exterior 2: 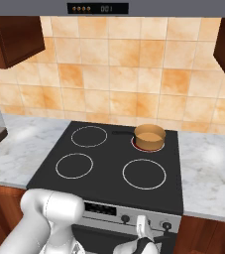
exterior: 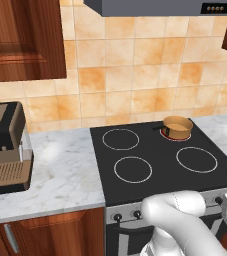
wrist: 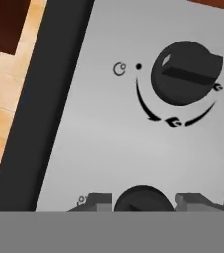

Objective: Turn off the rear right burner of the stove.

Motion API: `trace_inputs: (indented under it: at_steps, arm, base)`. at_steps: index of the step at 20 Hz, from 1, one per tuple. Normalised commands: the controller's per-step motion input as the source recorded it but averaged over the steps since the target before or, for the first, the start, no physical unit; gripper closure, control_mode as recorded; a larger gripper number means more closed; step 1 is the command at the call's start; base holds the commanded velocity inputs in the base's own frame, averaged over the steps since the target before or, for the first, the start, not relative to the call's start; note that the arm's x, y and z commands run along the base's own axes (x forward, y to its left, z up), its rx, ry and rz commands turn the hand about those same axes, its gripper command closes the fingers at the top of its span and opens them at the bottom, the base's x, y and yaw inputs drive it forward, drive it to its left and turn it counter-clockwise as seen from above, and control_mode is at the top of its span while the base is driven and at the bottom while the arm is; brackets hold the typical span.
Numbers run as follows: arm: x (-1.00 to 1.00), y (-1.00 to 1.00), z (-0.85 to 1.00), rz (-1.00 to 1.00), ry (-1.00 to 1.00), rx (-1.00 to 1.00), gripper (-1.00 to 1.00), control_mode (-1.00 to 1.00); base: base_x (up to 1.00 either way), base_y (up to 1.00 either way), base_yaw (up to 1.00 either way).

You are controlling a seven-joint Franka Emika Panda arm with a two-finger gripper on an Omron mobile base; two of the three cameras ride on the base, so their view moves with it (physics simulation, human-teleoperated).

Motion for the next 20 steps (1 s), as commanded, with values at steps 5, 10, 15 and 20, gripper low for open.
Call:
trace_inputs:
  at_steps: [5,10,15,20]
  arm:
    - [0.07,0.52,0.00,0.00,0.00,0.40,1.00,-1.00]
    - [0.34,0.66,0.00,0.00,0.00,0.39,1.00,-1.00]
    - [0.45,0.67,0.05,0.00,0.00,0.36,1.00,-1.00]
    - [0.41,0.62,0.08,0.00,0.00,0.37,1.00,-1.00]
  base:
    - [0.00,0.00,0.00]
    - [0.00,0.00,0.00]
    - [0.00,0.00,0.00]
    - [0.00,0.00,0.00]
